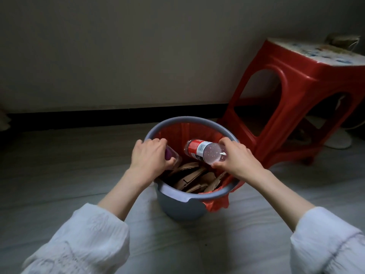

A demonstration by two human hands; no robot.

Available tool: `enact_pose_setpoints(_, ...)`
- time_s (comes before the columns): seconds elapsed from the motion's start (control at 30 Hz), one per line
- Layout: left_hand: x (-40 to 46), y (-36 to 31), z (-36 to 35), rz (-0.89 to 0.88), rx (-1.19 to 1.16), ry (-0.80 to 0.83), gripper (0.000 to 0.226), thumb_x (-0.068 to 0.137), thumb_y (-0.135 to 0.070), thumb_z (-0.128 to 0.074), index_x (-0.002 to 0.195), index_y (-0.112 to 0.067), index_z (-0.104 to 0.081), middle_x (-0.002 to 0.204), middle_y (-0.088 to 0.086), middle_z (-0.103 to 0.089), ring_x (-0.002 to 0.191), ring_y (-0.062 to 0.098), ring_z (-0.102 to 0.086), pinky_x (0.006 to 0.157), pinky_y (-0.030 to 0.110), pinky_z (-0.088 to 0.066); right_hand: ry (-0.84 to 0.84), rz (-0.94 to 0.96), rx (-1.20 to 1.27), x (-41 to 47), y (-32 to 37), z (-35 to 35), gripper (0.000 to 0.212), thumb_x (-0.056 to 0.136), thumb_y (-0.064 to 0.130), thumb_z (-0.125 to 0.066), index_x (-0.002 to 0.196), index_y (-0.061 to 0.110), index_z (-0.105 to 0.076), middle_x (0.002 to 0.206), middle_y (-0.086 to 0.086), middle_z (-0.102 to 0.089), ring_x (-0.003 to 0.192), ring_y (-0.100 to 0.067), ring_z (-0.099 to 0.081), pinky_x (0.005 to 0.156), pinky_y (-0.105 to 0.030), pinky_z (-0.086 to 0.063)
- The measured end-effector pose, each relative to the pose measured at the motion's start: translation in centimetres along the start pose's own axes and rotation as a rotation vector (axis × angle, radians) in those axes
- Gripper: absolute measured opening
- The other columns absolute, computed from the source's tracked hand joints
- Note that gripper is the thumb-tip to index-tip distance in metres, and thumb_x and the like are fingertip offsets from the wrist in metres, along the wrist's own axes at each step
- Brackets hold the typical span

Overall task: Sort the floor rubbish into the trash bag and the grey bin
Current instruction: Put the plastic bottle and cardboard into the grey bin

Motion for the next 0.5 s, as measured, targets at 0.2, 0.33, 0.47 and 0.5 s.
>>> enact_pose_setpoints(0.2,0.4,-0.2,-1.4,-0.107,0.155,0.155,0.038,0.083,-0.047,-0.049,0.100,-0.014,-0.056,0.104,0.005,-0.067,0.099,0.024,-0.061,0.087,0.033,-0.033,0.148,0.152,-0.182,2.1,2.2,-0.9,0.051,0.084,0.031,-0.060,0.131,0.017,-0.046,0.127,-0.011,-0.051,0.118,-0.031,-0.050,0.098,-0.039,-0.040)
enact_pose_setpoints(0.33,0.8,-0.3,-1.5,-0.100,0.205,0.224,0.034,0.081,-0.046,-0.051,0.091,-0.015,-0.061,0.097,0.005,-0.069,0.095,0.023,-0.061,0.088,0.034,-0.030,0.243,0.214,-0.257,3.0,3.2,-1.1,0.045,0.086,0.024,-0.058,0.130,0.019,-0.052,0.128,-0.010,-0.053,0.119,-0.029,-0.049,0.090,-0.036,-0.041)
enact_pose_setpoints(0.47,0.9,-0.5,-1.9,-0.122,0.245,0.281,0.038,0.082,-0.050,-0.051,0.091,-0.015,-0.063,0.097,0.006,-0.068,0.103,0.023,-0.053,0.093,0.036,-0.027,0.312,0.216,-0.273,4.3,3.6,-1.2,0.045,0.084,0.018,-0.057,0.129,0.026,-0.053,0.124,-0.011,-0.057,0.114,-0.028,-0.054,0.075,-0.029,-0.041)
enact_pose_setpoints(0.5,0.8,-0.5,-2.1,-0.127,0.240,0.291,0.042,0.082,-0.053,-0.050,0.093,-0.014,-0.064,0.097,0.005,-0.068,0.104,0.022,-0.050,0.093,0.036,-0.027,0.326,0.208,-0.271,4.5,3.7,-1.3,0.048,0.085,0.017,-0.057,0.131,0.028,-0.051,0.126,-0.010,-0.056,0.114,-0.028,-0.053,0.073,-0.028,-0.039)
Point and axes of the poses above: each hand's wrist, its own x-axis towards the middle knuckle, its own z-axis out of the back of the hand, y = z × x, the point moved 2 cm from there along x, towards the middle knuckle
